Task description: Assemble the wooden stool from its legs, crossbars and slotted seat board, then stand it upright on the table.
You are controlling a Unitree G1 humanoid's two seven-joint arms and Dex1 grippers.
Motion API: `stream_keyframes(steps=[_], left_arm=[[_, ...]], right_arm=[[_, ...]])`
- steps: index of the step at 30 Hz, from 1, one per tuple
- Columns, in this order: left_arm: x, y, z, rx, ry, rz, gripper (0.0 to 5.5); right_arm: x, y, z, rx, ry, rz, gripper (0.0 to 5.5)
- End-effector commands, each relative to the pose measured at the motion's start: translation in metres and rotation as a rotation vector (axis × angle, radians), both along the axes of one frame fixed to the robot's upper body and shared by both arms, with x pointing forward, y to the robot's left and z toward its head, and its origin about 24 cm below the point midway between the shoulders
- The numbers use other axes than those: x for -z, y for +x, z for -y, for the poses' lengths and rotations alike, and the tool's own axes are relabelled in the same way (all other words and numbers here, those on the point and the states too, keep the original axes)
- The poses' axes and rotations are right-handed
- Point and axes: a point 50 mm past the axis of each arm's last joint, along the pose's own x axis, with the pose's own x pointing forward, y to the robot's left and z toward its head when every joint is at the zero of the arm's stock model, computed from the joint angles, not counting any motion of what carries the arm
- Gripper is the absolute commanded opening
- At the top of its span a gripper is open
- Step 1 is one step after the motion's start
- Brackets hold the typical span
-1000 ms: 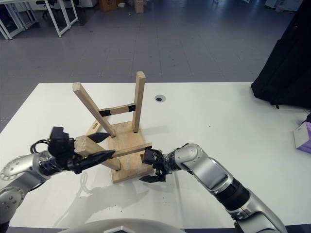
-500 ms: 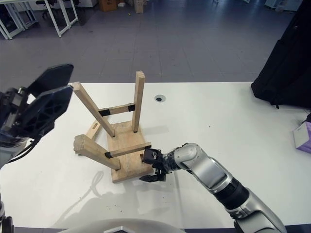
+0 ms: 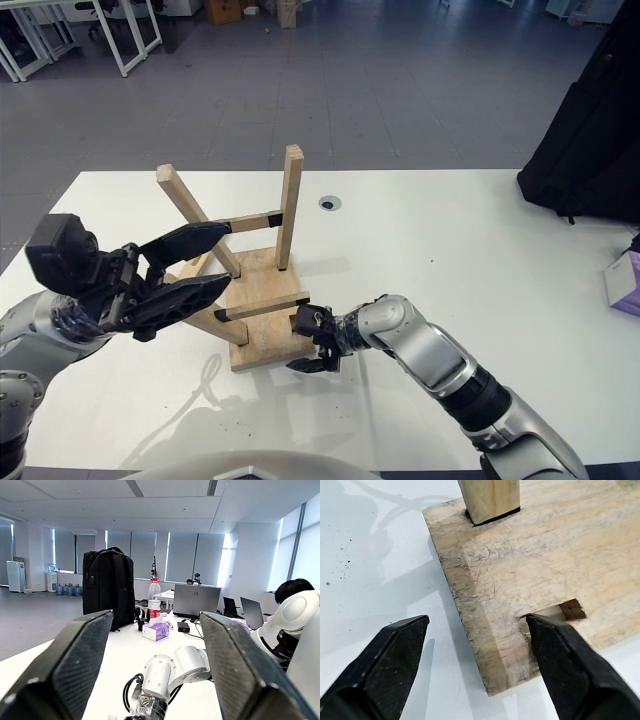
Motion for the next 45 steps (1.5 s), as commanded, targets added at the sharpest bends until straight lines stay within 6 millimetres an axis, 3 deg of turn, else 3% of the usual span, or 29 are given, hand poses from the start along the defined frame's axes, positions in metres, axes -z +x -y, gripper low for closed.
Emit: stream_keyframes(steps=[1, 7, 11, 15, 18, 20, 26, 31, 35, 41, 45], left_arm=[[0.001, 0.003, -0.001, -0.019, -0.042, -0.076, 3.18], [-0.055, -0.002, -0.011, -0.026, -0.289, 0.049, 3.18], [-0.063, 0.006, -0.024, -0.179, -0.191, 0.087, 3.18], [-0.040, 0.029, -0.075, -0.524, 0.091, 0.027, 3.18], [0.003, 0.047, -0.111, -0.737, 0.345, -0.091, 3.18], [0.028, 0.050, -0.119, -0.776, 0.432, -0.152, 3.18], [0.092, 0.063, -0.105, -0.823, 0.639, -0.377, 3.18], [0.140, 0.059, -0.095, -0.854, 0.830, -0.504, 3.18], [0.160, 0.059, -0.090, -0.872, 0.864, -0.567, 3.18], [0.172, 0.055, -0.088, -0.880, 0.861, -0.615, 3.18], [0.176, 0.057, -0.090, -0.918, 0.826, -0.624, 2.54]], right_arm=[[0.028, -0.011, 0.011, 0.046, -0.096, -0.124, 3.60], [0.028, -0.013, 0.010, 0.056, -0.089, -0.120, 3.60], [0.028, -0.013, 0.012, 0.073, -0.090, -0.101, 3.60], [0.020, -0.013, 0.016, 0.076, -0.070, -0.023, 3.60], [0.012, -0.007, 0.020, 0.120, -0.040, 0.008, 3.60], [0.010, -0.006, 0.021, 0.118, -0.033, 0.012, 3.60], [0.010, -0.005, 0.019, 0.094, -0.048, 0.014, 3.60], [0.013, -0.006, 0.015, 0.068, -0.051, 0.010, 3.60], [0.013, -0.006, 0.013, 0.057, -0.051, 0.013, 3.60], [0.012, -0.008, 0.014, 0.051, -0.055, 0.013, 3.60], [0.011, -0.009, 0.014, 0.057, -0.053, 0.017, 3.60]])
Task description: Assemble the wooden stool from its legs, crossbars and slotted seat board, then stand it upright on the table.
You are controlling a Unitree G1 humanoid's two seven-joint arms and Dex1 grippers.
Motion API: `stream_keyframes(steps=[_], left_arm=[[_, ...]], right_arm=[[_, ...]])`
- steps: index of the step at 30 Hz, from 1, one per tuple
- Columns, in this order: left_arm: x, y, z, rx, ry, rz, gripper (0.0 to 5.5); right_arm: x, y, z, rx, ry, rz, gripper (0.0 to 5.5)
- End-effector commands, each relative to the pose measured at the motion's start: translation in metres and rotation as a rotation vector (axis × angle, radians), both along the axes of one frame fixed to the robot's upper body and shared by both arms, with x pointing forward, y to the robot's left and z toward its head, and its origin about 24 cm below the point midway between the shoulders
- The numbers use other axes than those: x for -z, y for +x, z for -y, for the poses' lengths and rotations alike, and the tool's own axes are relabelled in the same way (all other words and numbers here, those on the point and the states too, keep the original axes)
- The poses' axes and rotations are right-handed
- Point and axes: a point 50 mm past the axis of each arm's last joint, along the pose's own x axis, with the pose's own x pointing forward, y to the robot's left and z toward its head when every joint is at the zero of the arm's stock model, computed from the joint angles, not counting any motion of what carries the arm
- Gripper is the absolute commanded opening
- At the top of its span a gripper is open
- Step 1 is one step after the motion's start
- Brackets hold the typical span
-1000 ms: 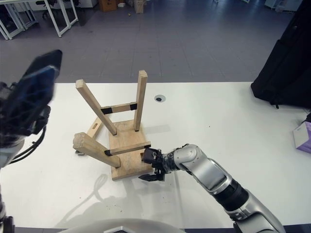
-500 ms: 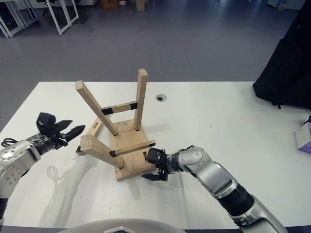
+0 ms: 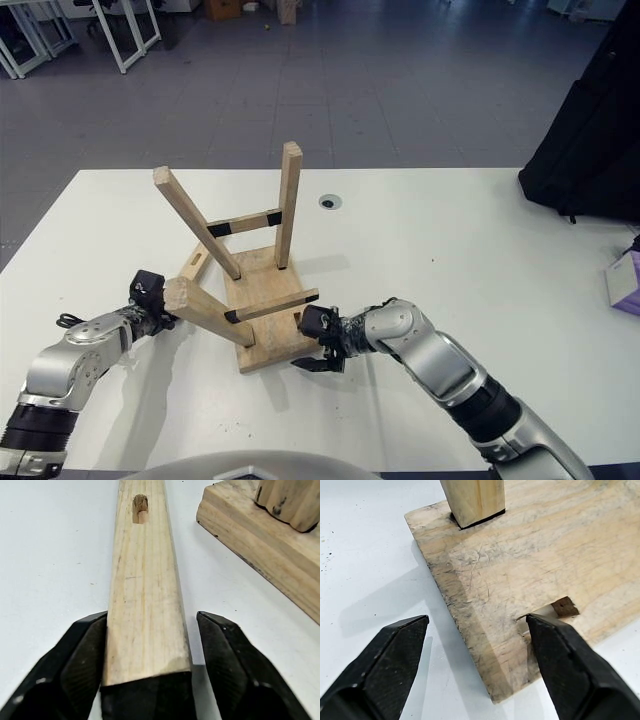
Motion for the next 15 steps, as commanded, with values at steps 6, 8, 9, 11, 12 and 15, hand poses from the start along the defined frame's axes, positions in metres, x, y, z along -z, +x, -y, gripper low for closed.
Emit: stream_keyframes(steps=[6, 8, 9, 11, 12, 15], left_arm=[[0.012, 0.000, -0.006, -0.091, 0.024, 0.030, 2.04], [0.010, 0.003, -0.008, -0.108, 0.067, 0.065, 2.04], [0.009, 0.004, -0.009, -0.123, 0.079, 0.090, 2.04], [0.002, 0.008, -0.011, -0.174, 0.085, 0.189, 2.04], [-0.006, 0.012, -0.013, -0.218, 0.061, 0.258, 2.04], [-0.026, 0.022, -0.016, -0.286, 0.007, 0.392, 2.04]], right_arm=[[0.005, 0.000, 0.009, 0.035, 0.006, -0.014, 3.60], [0.003, 0.002, 0.012, 0.035, 0.019, 0.005, 3.60], [0.001, 0.003, 0.013, 0.034, 0.028, 0.013, 3.60], [-0.002, 0.007, 0.014, 0.055, 0.065, 0.029, 3.60], [-0.005, 0.008, 0.013, 0.069, 0.106, 0.031, 3.60], [-0.011, 0.011, 0.014, 0.087, 0.179, 0.045, 3.60]])
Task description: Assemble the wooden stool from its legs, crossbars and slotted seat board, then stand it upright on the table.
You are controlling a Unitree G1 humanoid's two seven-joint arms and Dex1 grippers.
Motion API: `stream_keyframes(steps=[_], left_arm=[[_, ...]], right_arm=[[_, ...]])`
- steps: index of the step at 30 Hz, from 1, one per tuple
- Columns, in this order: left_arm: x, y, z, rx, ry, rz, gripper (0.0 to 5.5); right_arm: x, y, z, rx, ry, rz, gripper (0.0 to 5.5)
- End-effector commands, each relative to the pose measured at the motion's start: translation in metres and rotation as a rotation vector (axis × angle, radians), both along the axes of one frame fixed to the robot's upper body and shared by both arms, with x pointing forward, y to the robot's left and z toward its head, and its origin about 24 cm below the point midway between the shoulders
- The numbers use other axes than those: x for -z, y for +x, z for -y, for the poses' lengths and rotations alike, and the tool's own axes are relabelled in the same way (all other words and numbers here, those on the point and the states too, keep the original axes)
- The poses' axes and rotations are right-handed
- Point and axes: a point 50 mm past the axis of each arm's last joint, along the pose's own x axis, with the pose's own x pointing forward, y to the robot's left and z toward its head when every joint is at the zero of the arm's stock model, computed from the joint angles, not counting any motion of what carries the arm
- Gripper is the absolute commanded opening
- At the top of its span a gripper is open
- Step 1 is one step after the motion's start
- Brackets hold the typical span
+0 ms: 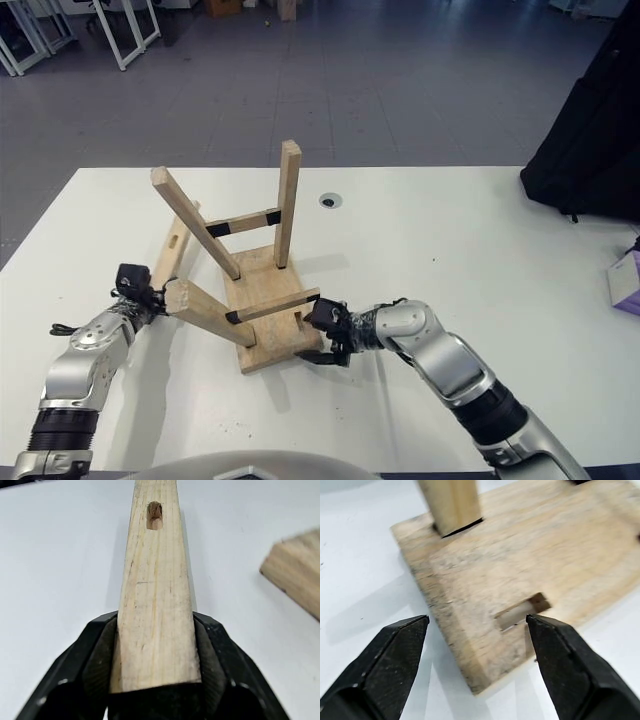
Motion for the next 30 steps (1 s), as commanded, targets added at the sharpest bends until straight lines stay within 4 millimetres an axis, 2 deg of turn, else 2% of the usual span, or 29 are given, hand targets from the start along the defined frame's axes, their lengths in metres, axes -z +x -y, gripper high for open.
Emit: stream_keyframes(steps=[1, 6, 10, 12, 14, 19, 21, 24, 26, 30], left_arm=[[-0.024, 0.011, -0.006, -0.062, -0.027, 0.158, 2.04], [-0.040, 0.013, -0.014, -0.137, -0.032, 0.285, 2.04], [-0.068, 0.011, -0.036, -0.247, -0.079, 0.475, 2.04], [-0.091, 0.009, -0.035, -0.186, -0.102, 0.597, 2.04], [-0.111, 0.008, -0.025, -0.062, -0.138, 0.690, 2.04], [-0.146, 0.012, 0.002, 0.274, -0.146, 0.776, 2.04], [-0.141, 0.016, 0.014, 0.449, -0.070, 0.709, 2.04], [-0.131, 0.012, 0.032, 0.695, -0.062, 0.612, 2.04], [-0.124, 0.008, 0.039, 0.811, -0.115, 0.552, 2.04], [-0.106, 0.007, 0.046, 0.974, -0.293, 0.406, 2.04]], right_arm=[[-0.008, 0.003, 0.002, 0.020, 0.075, 0.029, 3.60], [-0.015, 0.001, 0.010, 0.045, 0.180, 0.013, 3.60], [-0.007, -0.002, 0.025, 0.083, 0.169, -0.020, 3.60], [-0.008, -0.002, 0.032, 0.112, 0.189, -0.027, 3.60], [-0.011, -0.002, 0.041, 0.139, 0.215, -0.029, 3.60], [-0.021, 0.021, 0.072, 0.274, 0.246, 0.049, 3.60], [-0.025, 0.034, 0.084, 0.305, 0.181, 0.124, 3.60], [-0.044, 0.054, 0.090, 0.370, 0.264, 0.186, 3.60], [-0.058, 0.063, 0.083, 0.386, 0.409, 0.179, 3.60], [-0.077, 0.067, 0.048, 0.288, 0.732, 0.073, 3.60]])
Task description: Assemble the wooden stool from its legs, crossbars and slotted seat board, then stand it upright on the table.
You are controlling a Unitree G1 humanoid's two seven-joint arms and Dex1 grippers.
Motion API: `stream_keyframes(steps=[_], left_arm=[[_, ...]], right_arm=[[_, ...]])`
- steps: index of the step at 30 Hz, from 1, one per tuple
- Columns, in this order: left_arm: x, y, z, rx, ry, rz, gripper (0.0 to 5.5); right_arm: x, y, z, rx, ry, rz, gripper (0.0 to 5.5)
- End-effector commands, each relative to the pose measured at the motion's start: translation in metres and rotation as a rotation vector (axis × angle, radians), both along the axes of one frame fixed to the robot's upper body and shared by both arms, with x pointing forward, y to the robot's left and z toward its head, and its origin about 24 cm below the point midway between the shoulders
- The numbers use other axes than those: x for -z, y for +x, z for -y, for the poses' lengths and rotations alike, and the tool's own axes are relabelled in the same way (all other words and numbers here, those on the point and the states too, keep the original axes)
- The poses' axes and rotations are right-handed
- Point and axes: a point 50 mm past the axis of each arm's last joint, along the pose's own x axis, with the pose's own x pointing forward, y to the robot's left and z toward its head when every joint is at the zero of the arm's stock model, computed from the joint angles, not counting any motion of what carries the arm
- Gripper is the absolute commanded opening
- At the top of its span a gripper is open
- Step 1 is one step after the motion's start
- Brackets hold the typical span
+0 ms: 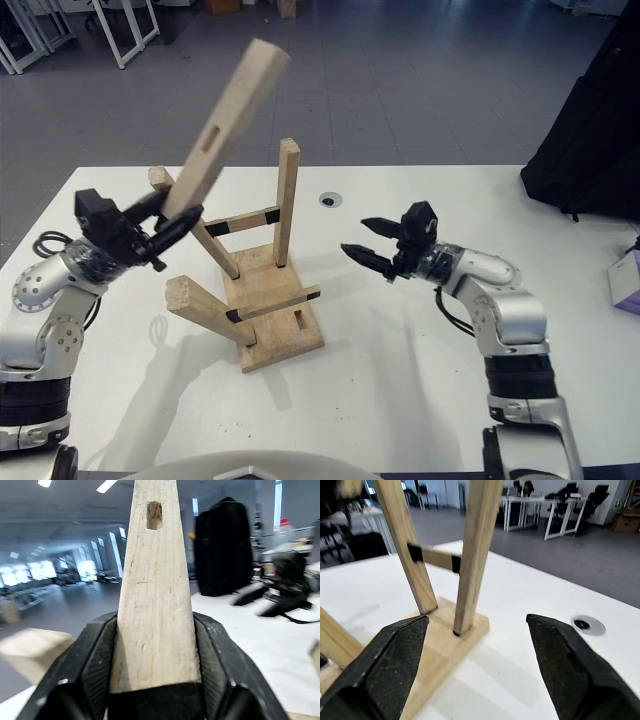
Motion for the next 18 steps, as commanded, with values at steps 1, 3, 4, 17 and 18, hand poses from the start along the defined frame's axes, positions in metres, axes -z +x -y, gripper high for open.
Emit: stream_keyframes(steps=[1, 3, 4, 17, 18], left_arm=[[0.012, -0.001, 0.003, 0.168, -0.040, -0.134, 2.04], [0.016, -0.001, 0.003, 0.257, -0.088, -0.189, 2.04], [0.019, 0.001, 0.003, 0.283, -0.100, -0.214, 2.04], [0.044, 0.016, 0.012, 0.499, -0.233, -0.478, 2.04], [0.045, 0.015, 0.011, 0.506, -0.239, -0.495, 2.04]], right_arm=[[-0.018, 0.003, -0.029, -0.131, 0.245, -0.018, 3.60], [-0.020, 0.005, -0.038, -0.191, 0.336, -0.041, 3.60], [-0.019, 0.006, -0.041, -0.216, 0.369, -0.054, 3.60], [-0.029, 0.028, -0.064, -0.368, 0.593, -0.149, 3.60], [-0.029, 0.028, -0.064, -0.372, 0.598, -0.154, 3.60]])
